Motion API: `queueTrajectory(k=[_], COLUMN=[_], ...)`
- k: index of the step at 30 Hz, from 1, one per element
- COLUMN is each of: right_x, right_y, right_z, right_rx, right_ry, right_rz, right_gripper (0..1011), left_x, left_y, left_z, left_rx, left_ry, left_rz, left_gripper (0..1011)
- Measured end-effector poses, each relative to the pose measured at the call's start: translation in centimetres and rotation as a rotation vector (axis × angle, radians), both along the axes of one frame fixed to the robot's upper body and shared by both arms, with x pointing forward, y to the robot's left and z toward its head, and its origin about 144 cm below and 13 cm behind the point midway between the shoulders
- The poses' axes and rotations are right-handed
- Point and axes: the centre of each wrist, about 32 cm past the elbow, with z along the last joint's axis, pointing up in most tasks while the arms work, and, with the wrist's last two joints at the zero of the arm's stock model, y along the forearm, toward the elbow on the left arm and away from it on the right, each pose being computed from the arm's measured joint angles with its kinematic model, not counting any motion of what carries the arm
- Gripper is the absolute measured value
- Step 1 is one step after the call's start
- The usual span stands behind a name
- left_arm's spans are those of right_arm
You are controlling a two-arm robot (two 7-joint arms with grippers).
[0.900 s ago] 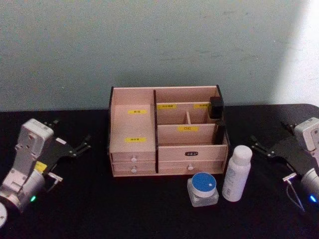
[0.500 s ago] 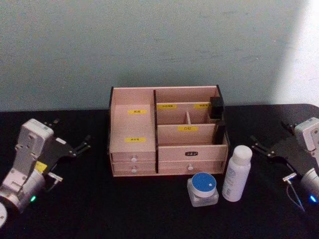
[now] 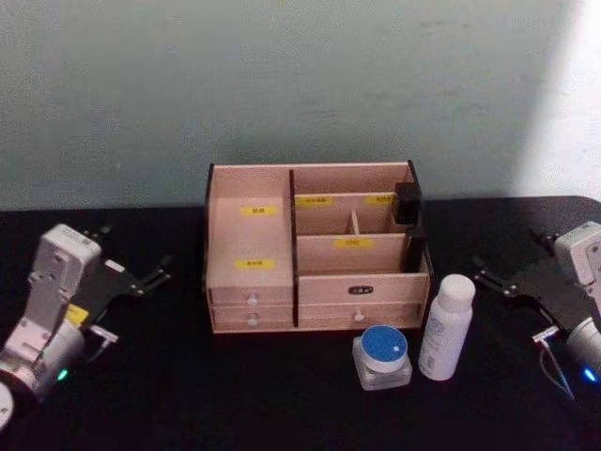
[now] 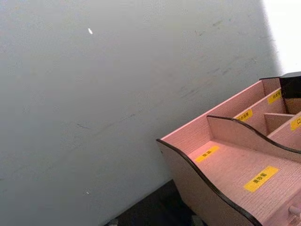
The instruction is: Pick up the facial cleanser and watermelon frost from the table and place them into the tiered storage box.
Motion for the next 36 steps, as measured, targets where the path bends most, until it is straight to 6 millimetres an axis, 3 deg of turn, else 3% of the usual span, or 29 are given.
queueTrajectory(k=[25, 36], right_x=[-0.2, -2.0], right_y=[0.0, -0.3], right_z=[0.2, 0.9], right_rx=[0.007, 0.028], right_ry=[0.000, 0.045], right_rz=[0.012, 0.032], right_gripper=[1003, 1003], left_x=[0.0, 0.0], left_y=[0.0, 0.0], left_z=[0.0, 0.0], left_rx=[0.000, 0.000], left_ry=[0.000, 0.000], left_rz=[0.000, 0.000], left_gripper=[1002, 1001])
